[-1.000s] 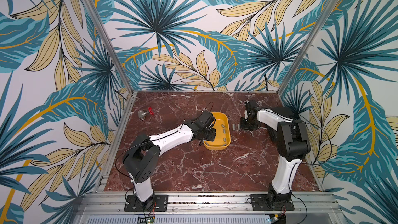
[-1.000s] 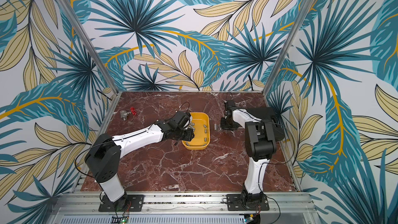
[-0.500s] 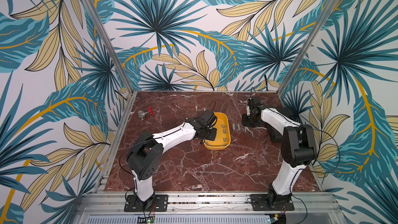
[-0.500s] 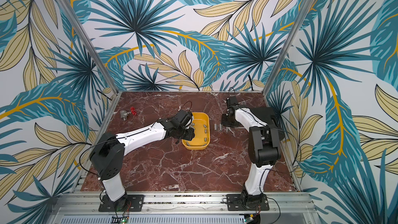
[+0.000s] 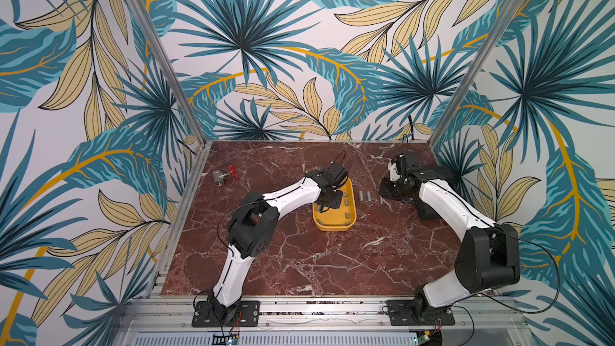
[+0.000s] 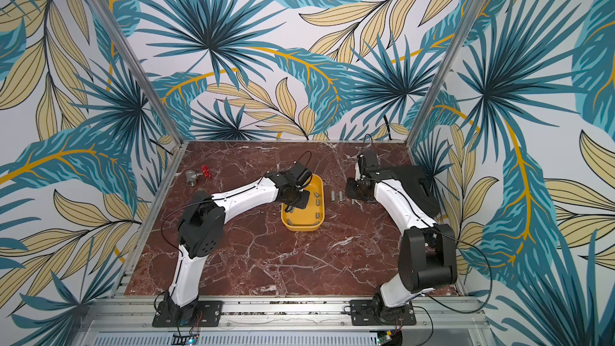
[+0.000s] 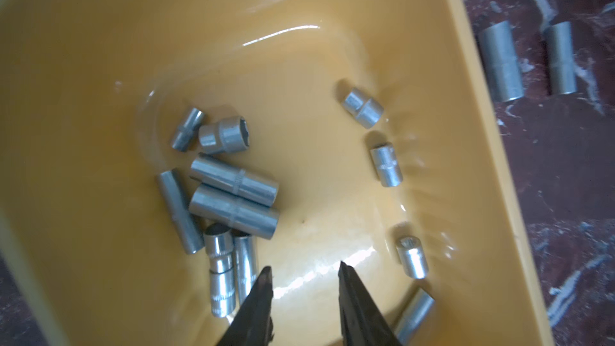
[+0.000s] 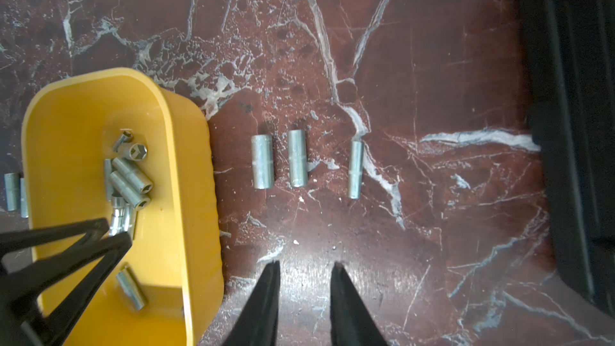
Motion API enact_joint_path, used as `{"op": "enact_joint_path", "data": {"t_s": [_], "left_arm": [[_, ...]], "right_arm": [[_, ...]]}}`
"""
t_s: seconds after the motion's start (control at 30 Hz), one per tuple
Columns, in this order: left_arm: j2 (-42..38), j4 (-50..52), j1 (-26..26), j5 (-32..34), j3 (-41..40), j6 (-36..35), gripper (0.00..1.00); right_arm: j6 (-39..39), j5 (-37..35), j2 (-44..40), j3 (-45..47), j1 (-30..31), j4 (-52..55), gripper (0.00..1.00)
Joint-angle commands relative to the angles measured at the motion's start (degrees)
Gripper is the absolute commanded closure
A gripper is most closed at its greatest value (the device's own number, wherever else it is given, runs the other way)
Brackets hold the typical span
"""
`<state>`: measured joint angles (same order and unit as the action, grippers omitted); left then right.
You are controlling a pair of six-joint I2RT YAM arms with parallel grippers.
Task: Take out the socket from the storage box
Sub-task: Place the socket head at the center of the board, then pick up the socket head from the storage box.
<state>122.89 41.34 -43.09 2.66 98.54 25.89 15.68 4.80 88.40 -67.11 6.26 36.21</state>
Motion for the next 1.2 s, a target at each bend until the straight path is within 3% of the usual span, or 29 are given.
{"op": "enact_joint_path", "data": {"t_s": [0.0,0.77,1.17], "left_arm": [[1.7,3.4,0.3,3.0,5.2,1.9,0.64],[7.0,4.6,3.6,3.4,9.2,7.0,0.60],[9.5,3.6,2.5,1.0,10.6,2.4,0.61]], "right_arm": [[0.9,1.3,-2.0,2.5,0.2,0.2,0.72],[1.2,2.9,-2.6,7.2,0.2,-1.4,0.72],[1.5,3.4,-2.0,7.7,0.2,-1.8,0.72]]}}
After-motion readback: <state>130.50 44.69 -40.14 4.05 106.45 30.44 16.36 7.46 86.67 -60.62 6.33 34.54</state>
